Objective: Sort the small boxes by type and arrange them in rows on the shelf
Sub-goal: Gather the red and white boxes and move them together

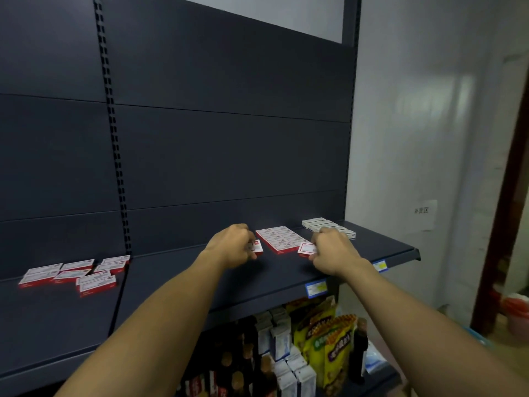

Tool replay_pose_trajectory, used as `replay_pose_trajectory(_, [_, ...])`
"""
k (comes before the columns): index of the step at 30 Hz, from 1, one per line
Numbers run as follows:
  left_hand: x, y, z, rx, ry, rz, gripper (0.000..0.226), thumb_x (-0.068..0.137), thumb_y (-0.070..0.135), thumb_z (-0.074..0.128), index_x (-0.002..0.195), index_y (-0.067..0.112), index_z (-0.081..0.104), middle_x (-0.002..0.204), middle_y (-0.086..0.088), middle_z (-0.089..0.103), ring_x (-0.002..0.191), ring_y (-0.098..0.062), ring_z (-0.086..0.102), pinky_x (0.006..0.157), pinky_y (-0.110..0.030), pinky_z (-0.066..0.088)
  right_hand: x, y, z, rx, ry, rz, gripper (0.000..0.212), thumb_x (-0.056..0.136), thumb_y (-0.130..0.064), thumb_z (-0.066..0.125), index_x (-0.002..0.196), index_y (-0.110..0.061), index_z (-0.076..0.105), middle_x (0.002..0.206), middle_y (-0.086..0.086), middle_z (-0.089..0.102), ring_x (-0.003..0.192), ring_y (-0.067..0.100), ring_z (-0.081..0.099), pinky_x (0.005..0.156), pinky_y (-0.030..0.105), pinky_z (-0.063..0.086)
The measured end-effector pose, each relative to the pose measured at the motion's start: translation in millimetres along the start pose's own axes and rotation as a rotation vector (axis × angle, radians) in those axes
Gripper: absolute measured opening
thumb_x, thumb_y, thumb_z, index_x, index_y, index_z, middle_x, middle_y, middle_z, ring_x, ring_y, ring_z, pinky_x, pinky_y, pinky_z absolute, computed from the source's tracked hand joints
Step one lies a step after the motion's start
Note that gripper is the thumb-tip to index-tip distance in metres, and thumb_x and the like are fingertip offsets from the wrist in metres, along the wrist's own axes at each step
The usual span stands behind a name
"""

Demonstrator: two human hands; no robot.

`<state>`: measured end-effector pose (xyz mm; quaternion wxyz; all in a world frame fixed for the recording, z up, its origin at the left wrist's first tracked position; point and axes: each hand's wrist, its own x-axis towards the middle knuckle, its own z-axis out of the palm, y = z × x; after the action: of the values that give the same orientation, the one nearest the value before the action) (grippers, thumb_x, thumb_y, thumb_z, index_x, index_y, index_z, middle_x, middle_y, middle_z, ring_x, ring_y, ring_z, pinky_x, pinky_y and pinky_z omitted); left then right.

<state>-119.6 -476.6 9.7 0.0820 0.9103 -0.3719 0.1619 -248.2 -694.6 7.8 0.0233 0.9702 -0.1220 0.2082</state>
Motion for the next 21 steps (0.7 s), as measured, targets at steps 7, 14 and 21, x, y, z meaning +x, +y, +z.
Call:
replay_pose_trajectory(7, [57,14,35,-0.041,-0.014,0.004,0.047,0.087,0.034,0.075,0.13,0.018,0.063,0.118,0.004,0.053,0.107,-0.019,0.057,0.087,-0.037,0.051,35,44,22,-0.039,-0.019,0.005,0.042,0.088,-0.029,0.067,0.126,-0.011,0.06,0.128,0.01,0.055,0.119,0.029,0.051,0.1,0.038,0.042])
replay_pose_trajectory(14, [120,12,67,-0.101,0.008,-0.042,0.037,0.091,0.032,0.069,0.124,0.018,0.063,0.121,0.001,0.055,0.112,-0.023,0.057,0.092,-0.041,0.051,90,85,45,-0.058,-0.051,-0.022,0.044,0.09,-0.032,0.067,0.128,-0.011,0.059,0.128,0.01,0.053,0.118,0.029,0.049,0.102,0.038,0.041])
replay_pose_trajectory(21, [174,-3,80,-0.117,0.1,-0.101,0.03,0.093,0.03,0.069,0.121,0.019,0.067,0.118,0.003,0.056,0.104,-0.016,0.056,0.088,-0.035,0.052,149,115,64,-0.013,-0.039,-0.058,0.047,0.09,-0.034,0.067,0.131,-0.012,0.057,0.129,0.009,0.052,0.12,0.028,0.047,0.103,0.039,0.04])
